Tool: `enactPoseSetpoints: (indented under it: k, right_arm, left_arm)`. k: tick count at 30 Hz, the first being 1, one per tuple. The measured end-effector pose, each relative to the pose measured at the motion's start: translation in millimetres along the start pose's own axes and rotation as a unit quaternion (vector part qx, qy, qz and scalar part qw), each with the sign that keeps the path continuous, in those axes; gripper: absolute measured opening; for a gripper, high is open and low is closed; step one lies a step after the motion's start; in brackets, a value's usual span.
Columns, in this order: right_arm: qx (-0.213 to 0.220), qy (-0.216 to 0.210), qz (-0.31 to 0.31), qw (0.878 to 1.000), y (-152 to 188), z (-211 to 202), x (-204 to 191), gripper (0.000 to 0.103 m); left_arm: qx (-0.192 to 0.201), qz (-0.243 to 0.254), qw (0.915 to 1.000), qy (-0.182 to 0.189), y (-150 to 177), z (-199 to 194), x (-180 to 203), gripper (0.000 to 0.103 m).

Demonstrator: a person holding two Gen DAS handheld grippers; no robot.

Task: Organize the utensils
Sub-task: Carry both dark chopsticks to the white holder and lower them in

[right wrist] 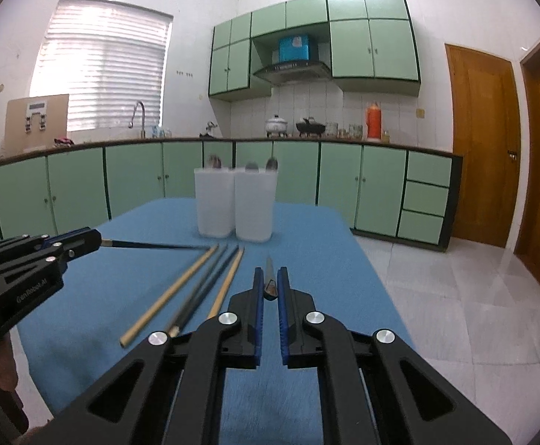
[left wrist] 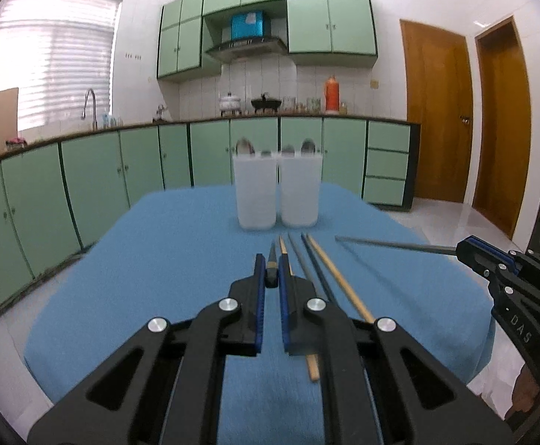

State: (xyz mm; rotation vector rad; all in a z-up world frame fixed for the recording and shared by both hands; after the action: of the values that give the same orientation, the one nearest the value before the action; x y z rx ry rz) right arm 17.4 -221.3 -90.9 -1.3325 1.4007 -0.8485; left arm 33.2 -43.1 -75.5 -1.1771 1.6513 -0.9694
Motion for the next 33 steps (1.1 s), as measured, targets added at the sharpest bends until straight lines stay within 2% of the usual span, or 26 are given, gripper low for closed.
enactPoseSetpoints:
  k: [9,18,25,29,33]
  right_arm:
    - [0.03,-0.036,-0.001,0.999,-66,0,-3,0.007]
    - [0.003,-0.051,-0.004,0.999,-122,25,-16,0.007]
    - [-0.009,-0.054,0.003,0.999,-156,51,-24,0.007]
    - [-0.002,-0.065,0.028,0.997,-177,62,-24,0.007]
    - [0.006,-0.065,0.026,0.998,-194,69,-28,0.007]
  left_arm:
    - [0.048,0.003,0.9988,0.013,-60,-2,-17,0.006]
    - [0.05,-0.013,0.9979,0.039,-113,22,-37,0.006]
    - [0.047,-0.033,0.9972,0.048,-136,38,-54,0.006]
    - [0.046,-0.045,0.9966,0.052,-144,47,-62,0.006]
    - [0.057,-0.046,0.996,0.05,-154,51,-69,0.006]
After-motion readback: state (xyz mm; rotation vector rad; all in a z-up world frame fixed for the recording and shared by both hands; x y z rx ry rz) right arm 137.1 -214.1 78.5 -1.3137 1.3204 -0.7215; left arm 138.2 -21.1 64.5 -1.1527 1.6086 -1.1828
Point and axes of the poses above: each gripper's, at about its wrist camera, not at the fingertips, and z roughly the way its jaws point, x to its right, y to its underside, the point moved 2 cm from there along z, roughly the way its jaws point, and after that the axes turned 11 degrees about z, right-handed, at the moved point
